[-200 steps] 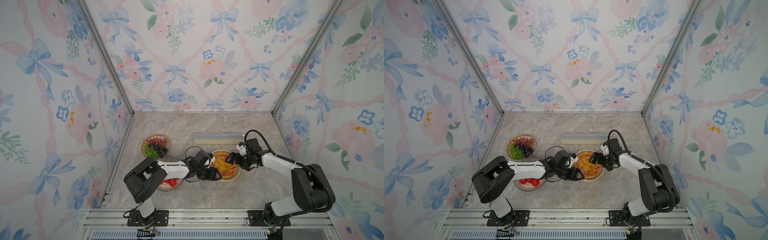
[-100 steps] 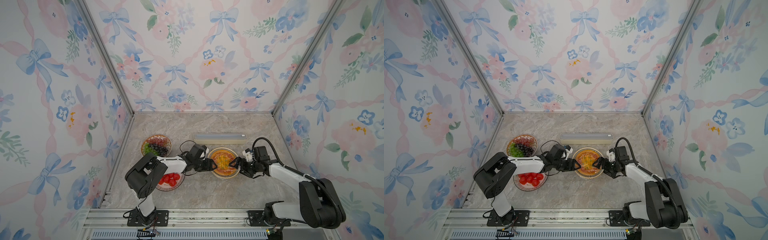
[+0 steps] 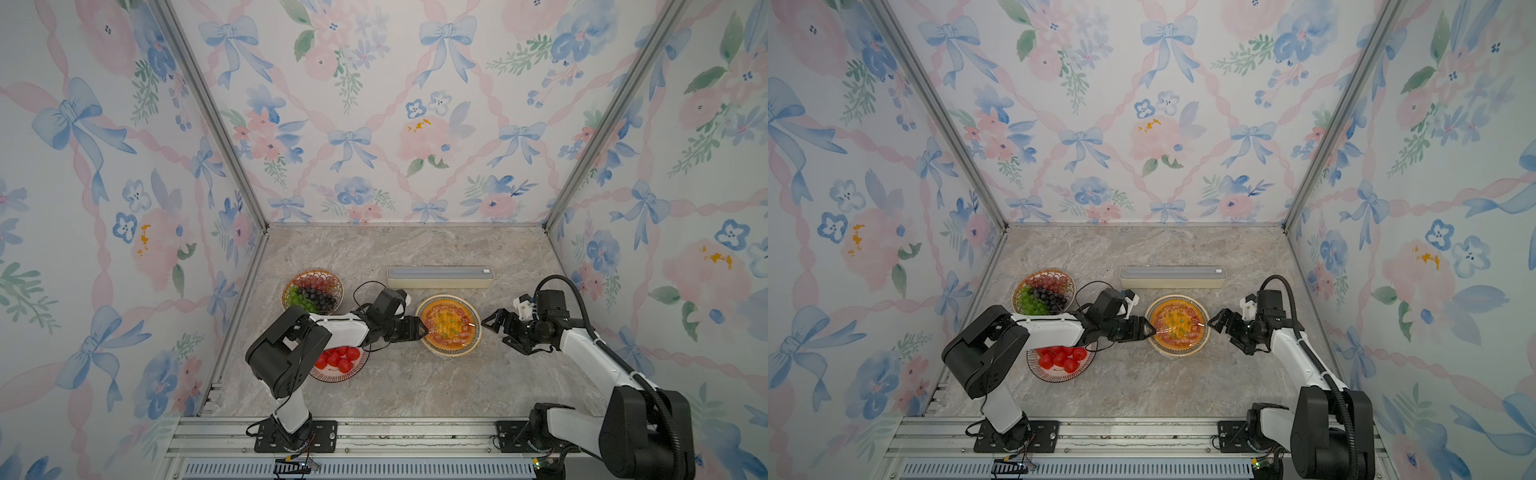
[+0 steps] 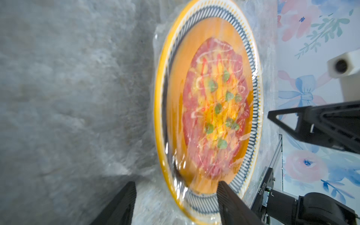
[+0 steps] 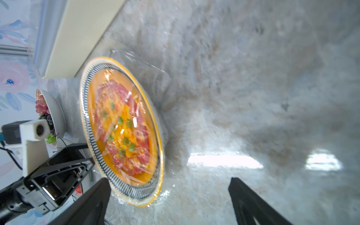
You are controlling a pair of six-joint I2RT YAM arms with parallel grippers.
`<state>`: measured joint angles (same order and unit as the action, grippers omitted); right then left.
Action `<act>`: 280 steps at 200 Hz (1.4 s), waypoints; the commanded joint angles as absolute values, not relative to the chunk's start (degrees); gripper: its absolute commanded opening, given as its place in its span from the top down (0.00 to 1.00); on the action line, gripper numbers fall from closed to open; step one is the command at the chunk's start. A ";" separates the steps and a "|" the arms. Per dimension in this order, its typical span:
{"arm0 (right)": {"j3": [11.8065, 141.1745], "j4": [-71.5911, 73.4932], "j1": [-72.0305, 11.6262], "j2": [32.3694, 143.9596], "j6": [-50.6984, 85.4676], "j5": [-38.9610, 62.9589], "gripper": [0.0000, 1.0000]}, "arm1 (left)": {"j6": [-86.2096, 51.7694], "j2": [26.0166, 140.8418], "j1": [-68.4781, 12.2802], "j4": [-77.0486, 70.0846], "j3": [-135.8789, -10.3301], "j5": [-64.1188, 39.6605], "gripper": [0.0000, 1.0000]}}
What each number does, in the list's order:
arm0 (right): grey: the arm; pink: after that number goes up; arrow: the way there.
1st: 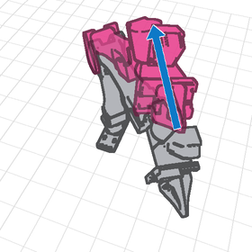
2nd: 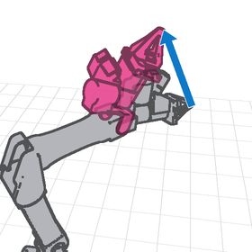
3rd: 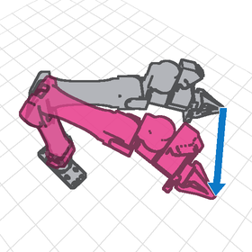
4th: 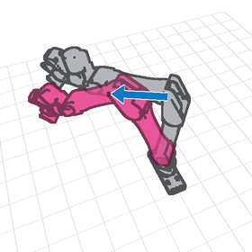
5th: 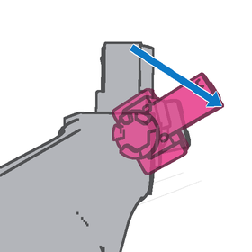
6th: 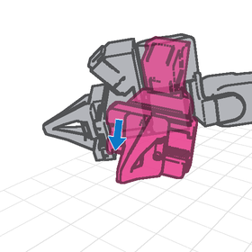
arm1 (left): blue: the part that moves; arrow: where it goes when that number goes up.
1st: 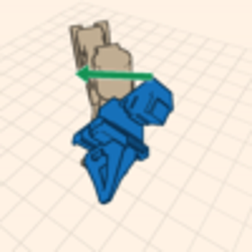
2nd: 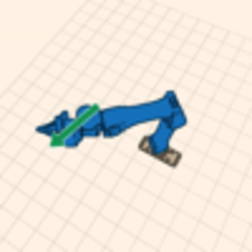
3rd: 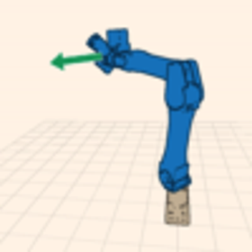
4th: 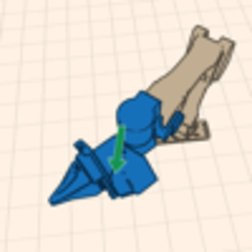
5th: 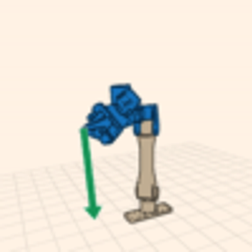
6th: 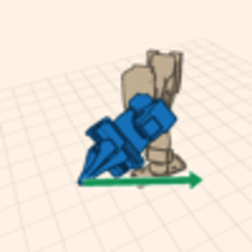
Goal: Wrap the plate with plastic wrap
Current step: Cover the plate with plastic wrap.
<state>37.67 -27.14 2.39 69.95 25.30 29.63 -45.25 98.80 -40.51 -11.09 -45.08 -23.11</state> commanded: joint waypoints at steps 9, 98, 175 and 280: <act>42.11 -22.61 -0.77 76.29 25.47 26.29 0.03 | -44.56 97.05 -40.28 -10.91 -43.57 -23.39 0.31; 48.20 -13.70 -13.18 91.32 30.33 27.24 0.03 | -44.04 100.39 -43.07 -10.99 -49.23 -27.05 0.32; 38.35 -9.03 -13.41 84.62 35.46 33.75 0.03 | -41.66 105.69 -40.86 -10.98 -56.08 -26.59 0.33; 40.98 -22.28 -2.18 78.52 26.86 30.71 0.03 | -40.43 102.72 -37.99 -8.77 -53.63 -23.44 0.31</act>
